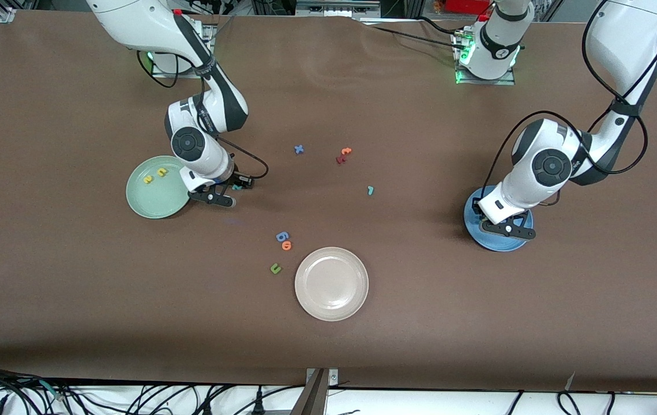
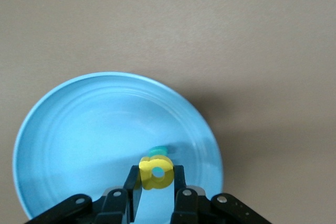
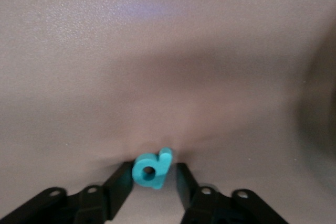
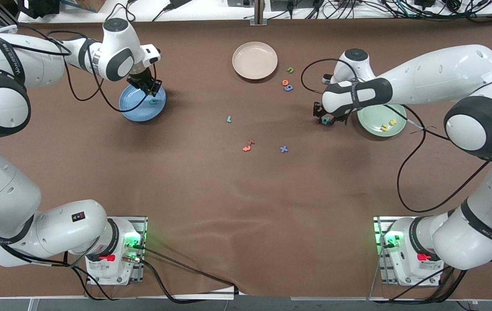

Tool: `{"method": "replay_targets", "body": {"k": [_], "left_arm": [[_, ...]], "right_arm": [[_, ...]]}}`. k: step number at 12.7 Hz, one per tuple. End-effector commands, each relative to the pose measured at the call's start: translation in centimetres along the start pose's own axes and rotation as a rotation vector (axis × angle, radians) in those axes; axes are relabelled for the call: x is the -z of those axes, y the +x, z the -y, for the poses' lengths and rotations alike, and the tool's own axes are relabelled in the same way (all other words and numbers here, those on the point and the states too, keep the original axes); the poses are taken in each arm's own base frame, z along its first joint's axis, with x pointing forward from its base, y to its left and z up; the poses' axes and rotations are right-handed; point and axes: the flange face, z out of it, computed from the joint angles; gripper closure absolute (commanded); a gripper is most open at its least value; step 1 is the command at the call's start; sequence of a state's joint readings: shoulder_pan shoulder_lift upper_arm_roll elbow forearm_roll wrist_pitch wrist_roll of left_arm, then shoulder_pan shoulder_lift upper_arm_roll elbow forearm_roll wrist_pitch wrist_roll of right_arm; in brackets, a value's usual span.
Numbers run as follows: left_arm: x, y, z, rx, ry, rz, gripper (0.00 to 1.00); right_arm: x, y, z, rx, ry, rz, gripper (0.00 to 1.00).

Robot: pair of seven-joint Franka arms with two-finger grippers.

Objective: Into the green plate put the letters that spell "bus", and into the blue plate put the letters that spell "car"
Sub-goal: 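Drop the yellow d into the blue plate while the right gripper grasps cyan d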

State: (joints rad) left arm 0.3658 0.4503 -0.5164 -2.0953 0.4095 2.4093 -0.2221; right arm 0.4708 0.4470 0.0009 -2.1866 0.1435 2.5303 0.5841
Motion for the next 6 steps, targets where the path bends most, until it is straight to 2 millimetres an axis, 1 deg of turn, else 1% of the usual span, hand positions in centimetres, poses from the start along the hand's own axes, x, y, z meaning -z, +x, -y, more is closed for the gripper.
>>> {"method": "replay_targets", "body": {"k": [1,2,3,5,6], "left_arm": [[0.4,-0.9,0.6,-0.049,0.045,-0.022,0.53],[0.3,-0.7,0.7,-0.052,0.047,-0.022,0.01],[0.5,-0.5,0.7,-0.047,0.048,-0.026,0.00],[0.9,0.0,-0.5,-0.032,0.039,-0.034,0.00],[1.3,0.4,-2.9,-0.012,0.036,-0.044,0.00]], "right_arm": [[-0.7,-0.4,-0.2,-0.014,-0.001,0.008,0.94],[-0.5,-0.4,-0.1,-0.013,-0.001,0.008,0.97],[0.1,-0.2,0.0,-0.011,0.005,0.001,0.97],[2.6,0.0,0.0,-0.010,0.002,0.013,0.97],[4.5,0.8,-1.3,-0.032,-0.008,0.023,0.97]]}}
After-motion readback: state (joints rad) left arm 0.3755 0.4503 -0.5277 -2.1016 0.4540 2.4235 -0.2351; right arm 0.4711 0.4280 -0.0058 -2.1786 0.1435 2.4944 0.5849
